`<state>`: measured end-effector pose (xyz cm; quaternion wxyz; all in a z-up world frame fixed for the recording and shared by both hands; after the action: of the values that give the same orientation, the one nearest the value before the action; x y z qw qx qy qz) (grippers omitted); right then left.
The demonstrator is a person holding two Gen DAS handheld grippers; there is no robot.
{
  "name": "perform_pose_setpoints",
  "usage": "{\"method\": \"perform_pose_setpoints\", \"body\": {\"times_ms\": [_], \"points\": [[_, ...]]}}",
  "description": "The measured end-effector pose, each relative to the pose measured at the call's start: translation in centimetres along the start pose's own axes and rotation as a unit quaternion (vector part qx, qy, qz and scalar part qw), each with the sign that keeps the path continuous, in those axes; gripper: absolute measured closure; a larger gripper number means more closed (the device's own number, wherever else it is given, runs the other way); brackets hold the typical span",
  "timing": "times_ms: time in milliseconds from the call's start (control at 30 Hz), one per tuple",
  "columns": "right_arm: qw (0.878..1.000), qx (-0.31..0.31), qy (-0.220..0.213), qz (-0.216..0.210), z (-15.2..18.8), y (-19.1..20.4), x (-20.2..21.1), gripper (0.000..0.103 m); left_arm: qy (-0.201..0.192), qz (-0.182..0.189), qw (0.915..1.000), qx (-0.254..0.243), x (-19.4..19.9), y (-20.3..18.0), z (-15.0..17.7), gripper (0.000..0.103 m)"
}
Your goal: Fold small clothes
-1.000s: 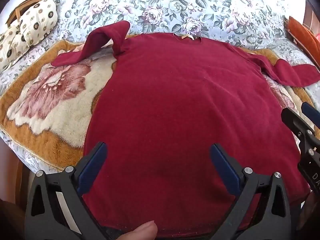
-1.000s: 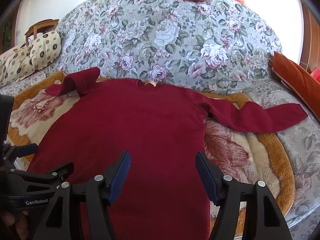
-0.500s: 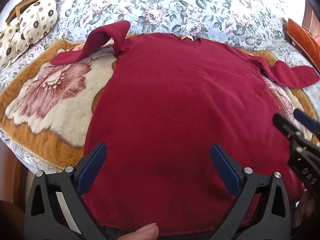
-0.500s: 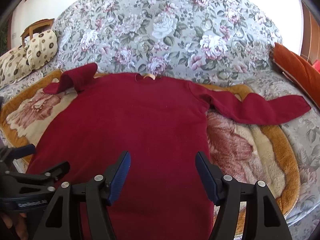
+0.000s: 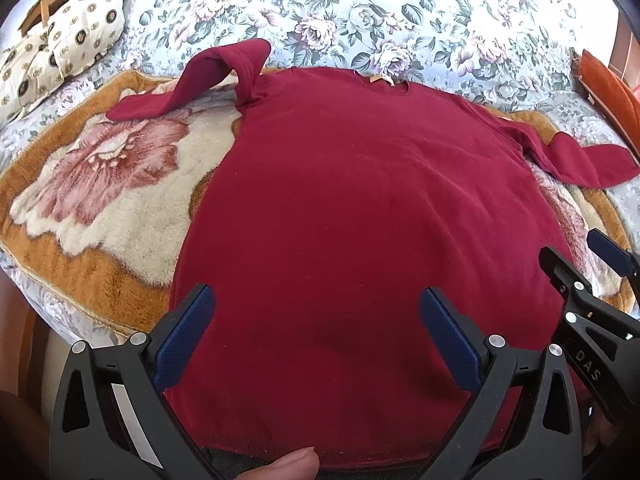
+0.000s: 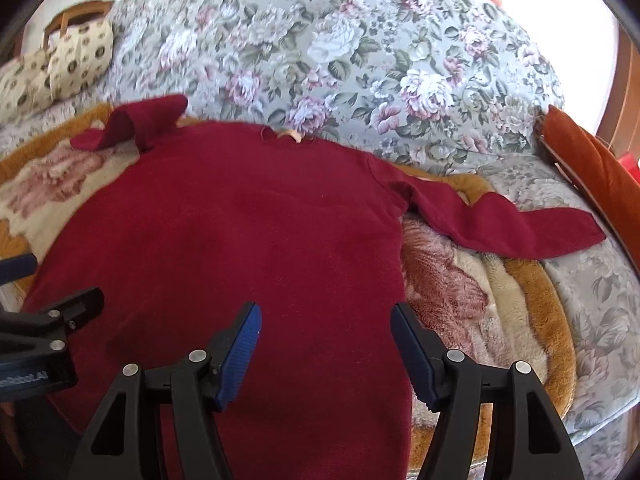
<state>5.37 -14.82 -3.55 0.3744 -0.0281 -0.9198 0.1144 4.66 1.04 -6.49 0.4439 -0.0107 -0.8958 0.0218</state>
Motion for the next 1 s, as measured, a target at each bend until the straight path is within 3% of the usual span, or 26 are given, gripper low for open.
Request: {"method": "perform_pose_setpoints", "body": {"times_ms": [267, 1000], "points": [[1.0, 0.015, 0.022, 0.005, 0.27, 0.43, -0.85, 0.038, 0.013, 0.016, 0.9997, 0.015, -0.43, 0.14, 0.18, 0.0], [1.0, 0.018, 0.026, 0.005, 0.48, 0.34, -0.99, 0.038, 0.018, 0.016, 0.9997, 0.01, -0.84, -0.03, 0.36, 0.0]]}}
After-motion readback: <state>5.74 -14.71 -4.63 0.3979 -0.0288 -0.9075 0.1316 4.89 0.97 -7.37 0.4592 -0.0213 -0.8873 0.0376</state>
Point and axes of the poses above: each gripper's, at about its wrist camera, not at the fingertips, and x roughly against the way its jaws point, y to its left, z to its underside, the point moved 8 cm from there along -x, roughly the way its jaws point
